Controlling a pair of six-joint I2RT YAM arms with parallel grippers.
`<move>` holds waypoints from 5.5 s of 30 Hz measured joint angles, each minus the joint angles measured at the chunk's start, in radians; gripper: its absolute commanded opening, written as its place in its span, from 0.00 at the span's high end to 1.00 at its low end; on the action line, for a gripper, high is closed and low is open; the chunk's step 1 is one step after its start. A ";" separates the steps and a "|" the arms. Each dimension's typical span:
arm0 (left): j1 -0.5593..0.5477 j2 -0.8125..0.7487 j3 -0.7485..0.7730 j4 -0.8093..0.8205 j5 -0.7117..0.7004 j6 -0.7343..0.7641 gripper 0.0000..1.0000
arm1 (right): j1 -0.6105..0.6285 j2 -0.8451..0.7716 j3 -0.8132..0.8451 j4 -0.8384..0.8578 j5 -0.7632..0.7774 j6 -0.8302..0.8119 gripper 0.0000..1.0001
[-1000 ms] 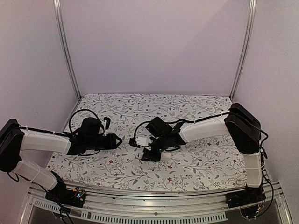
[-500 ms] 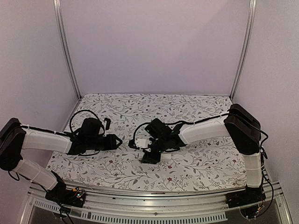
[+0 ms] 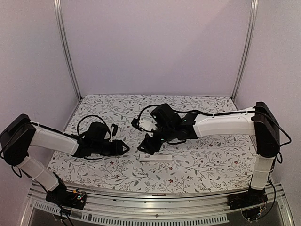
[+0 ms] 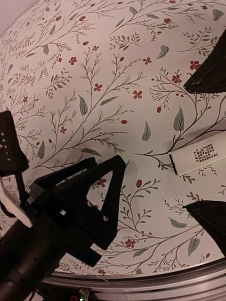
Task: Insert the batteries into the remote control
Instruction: Adjust the battery cover on the remote control without the battery cover, then load the battery cover onto the remote control without the battery cover.
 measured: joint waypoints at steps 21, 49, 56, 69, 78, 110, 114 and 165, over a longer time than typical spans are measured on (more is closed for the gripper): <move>-0.116 0.164 0.105 0.062 0.078 -0.037 0.39 | -0.124 -0.226 -0.297 -0.192 0.065 0.853 0.65; -0.124 0.216 0.133 0.066 0.135 -0.056 0.65 | -0.120 -0.186 -0.357 -0.117 0.009 0.903 0.76; -0.125 0.221 0.134 0.084 0.156 -0.072 0.74 | -0.119 -0.181 -0.357 -0.101 0.009 0.904 0.77; -0.126 0.224 0.134 0.093 0.155 -0.082 0.74 | -0.119 -0.170 -0.359 -0.069 0.010 0.904 0.77; -0.126 0.224 0.134 0.092 0.152 -0.076 0.71 | -0.119 -0.170 -0.359 -0.068 0.012 0.902 0.70; -0.122 0.017 0.067 0.037 0.016 -0.048 0.63 | -0.042 -0.131 -0.221 0.108 -0.112 0.069 0.26; -0.122 0.020 0.050 0.041 0.023 -0.064 0.60 | -0.042 -0.046 -0.182 0.111 -0.148 -0.087 0.27; -0.126 0.236 0.109 0.125 0.181 -0.095 0.64 | -0.056 0.111 -0.146 0.165 -0.157 -0.278 0.46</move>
